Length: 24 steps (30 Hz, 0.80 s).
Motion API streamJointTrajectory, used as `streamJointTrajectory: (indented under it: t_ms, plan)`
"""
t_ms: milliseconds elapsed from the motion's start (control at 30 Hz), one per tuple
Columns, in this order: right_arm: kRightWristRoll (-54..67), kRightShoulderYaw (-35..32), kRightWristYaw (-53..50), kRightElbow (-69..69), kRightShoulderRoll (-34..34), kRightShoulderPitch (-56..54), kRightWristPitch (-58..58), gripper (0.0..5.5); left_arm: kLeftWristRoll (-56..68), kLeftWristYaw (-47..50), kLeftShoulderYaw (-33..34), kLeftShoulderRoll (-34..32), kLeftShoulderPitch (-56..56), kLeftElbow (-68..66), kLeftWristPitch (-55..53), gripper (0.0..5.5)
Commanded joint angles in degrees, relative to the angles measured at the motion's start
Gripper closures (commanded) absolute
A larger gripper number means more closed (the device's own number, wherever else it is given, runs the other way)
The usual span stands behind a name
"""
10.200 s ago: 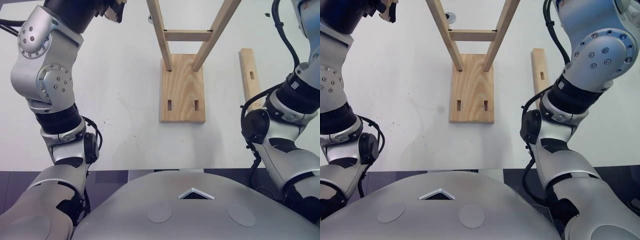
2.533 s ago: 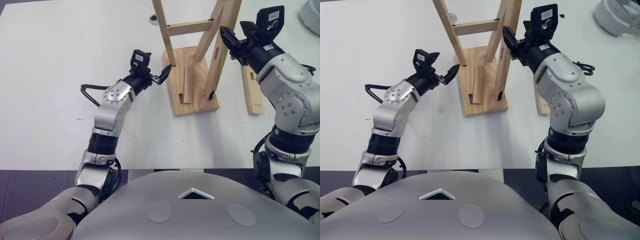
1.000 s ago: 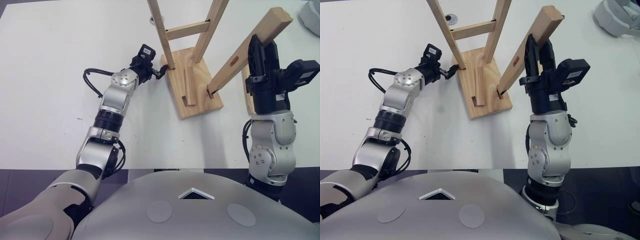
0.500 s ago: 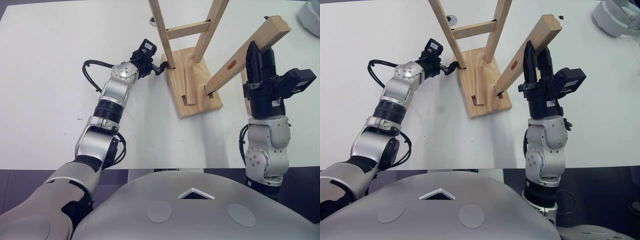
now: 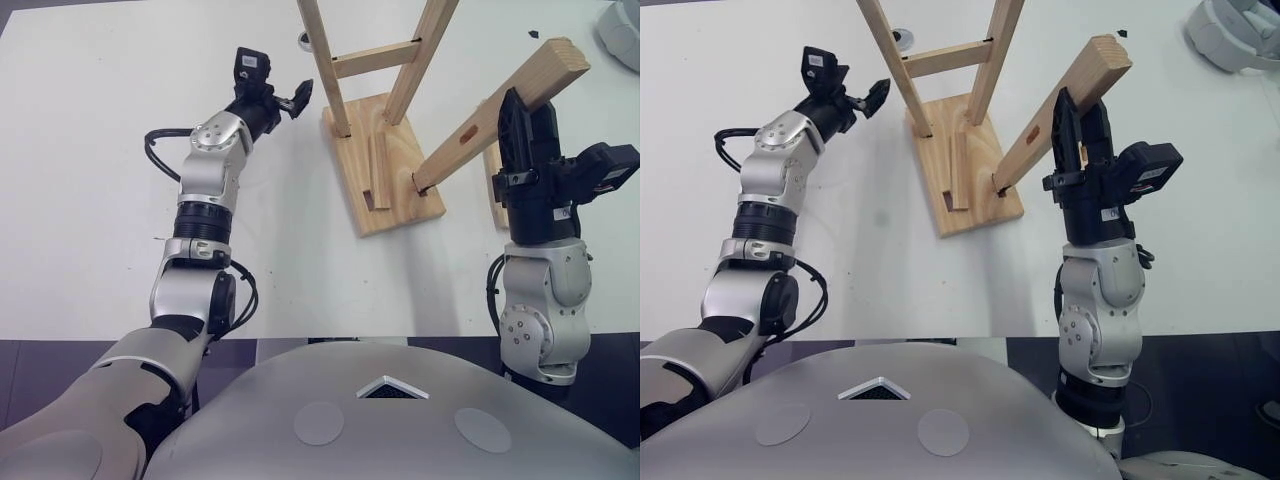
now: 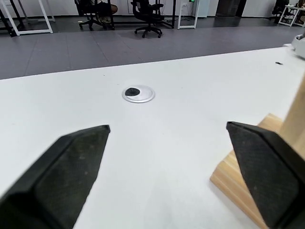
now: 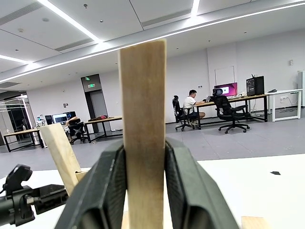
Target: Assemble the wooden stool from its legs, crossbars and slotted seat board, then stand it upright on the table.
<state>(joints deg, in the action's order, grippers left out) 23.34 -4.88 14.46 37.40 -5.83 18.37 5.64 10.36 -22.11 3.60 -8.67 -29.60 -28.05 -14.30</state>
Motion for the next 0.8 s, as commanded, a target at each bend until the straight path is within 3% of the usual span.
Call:
streamJointTrajectory:
  t_ms: [33,233,533,800]
  plan:
    - [0.51,-0.85,0.71,-0.69,-1.76,1.10,0.87,4.45,1.59,1.07,2.61,-0.23,-1.96,-0.16,0.91,0.99]
    - [5.01,-3.56,0.53,1.25,-3.82,-0.06,3.13,4.45,1.78,1.13,3.41,-0.30,-2.26,0.13,1.03,0.99]
    - [5.82,-6.05,6.12,0.08,-11.10,8.89,5.68,4.45,1.35,2.10,3.50,-0.24,-0.60,2.32,0.95,0.99]
    - [17.57,-8.57,-0.79,6.66,-11.47,2.03,12.33,4.45,0.82,2.90,2.59,0.39,0.34,3.24,1.49,0.99]
